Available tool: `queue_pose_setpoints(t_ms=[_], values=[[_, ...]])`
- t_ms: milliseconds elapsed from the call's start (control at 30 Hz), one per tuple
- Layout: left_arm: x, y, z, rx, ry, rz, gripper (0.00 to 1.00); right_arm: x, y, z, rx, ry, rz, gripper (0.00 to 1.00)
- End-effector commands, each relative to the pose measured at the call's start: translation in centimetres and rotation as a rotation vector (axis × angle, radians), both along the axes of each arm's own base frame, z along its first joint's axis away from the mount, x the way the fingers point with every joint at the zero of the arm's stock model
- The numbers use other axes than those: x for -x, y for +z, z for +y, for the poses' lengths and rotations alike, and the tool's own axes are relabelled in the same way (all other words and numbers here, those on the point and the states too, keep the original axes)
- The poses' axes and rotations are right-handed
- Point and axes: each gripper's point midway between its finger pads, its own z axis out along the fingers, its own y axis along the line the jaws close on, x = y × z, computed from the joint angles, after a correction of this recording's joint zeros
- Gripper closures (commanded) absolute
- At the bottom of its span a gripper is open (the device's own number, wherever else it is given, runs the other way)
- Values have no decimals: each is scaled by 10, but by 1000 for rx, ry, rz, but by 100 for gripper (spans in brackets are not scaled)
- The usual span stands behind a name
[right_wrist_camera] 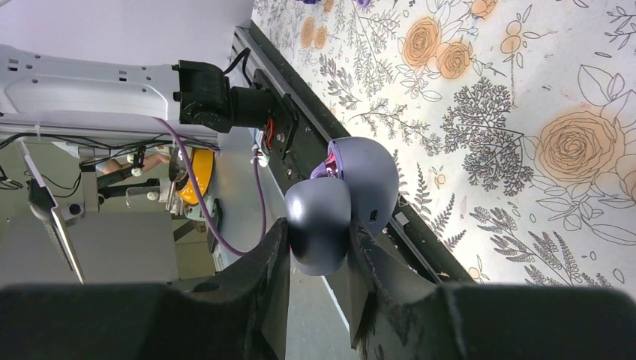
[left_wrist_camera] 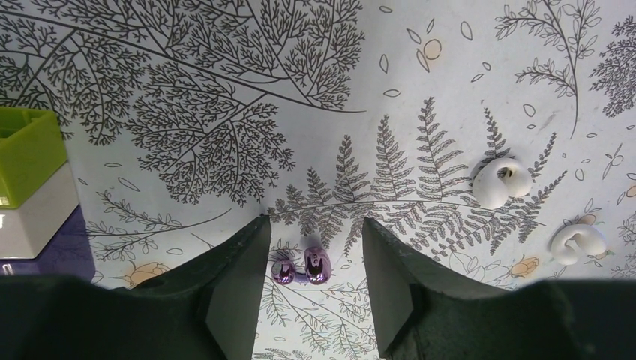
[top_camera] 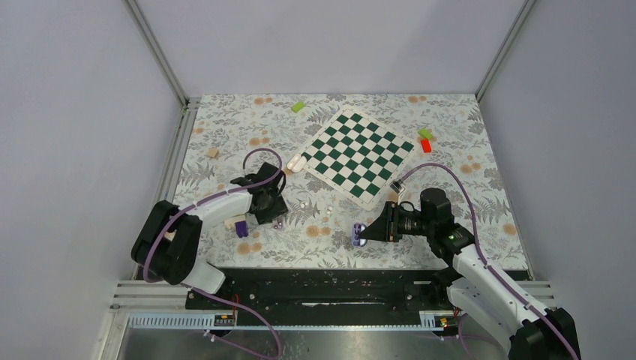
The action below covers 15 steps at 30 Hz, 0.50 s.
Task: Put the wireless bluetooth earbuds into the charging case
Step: Pick up the right earbud from the center of the board.
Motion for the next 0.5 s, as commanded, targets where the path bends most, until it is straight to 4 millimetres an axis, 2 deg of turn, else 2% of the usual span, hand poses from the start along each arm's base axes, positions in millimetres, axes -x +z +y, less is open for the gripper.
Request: queue_pose_setpoints(t_ms=[0, 267, 467], values=[[3, 1, -2, 43, 16, -13, 50, -9, 16, 3, -6, -4, -63, 100], [4, 11, -6, 77, 12, -39, 50, -11, 12, 4, -2, -3, -41, 100], [4, 14, -16, 119, -11, -51, 50, -13, 12, 5, -2, -5, -43, 100]])
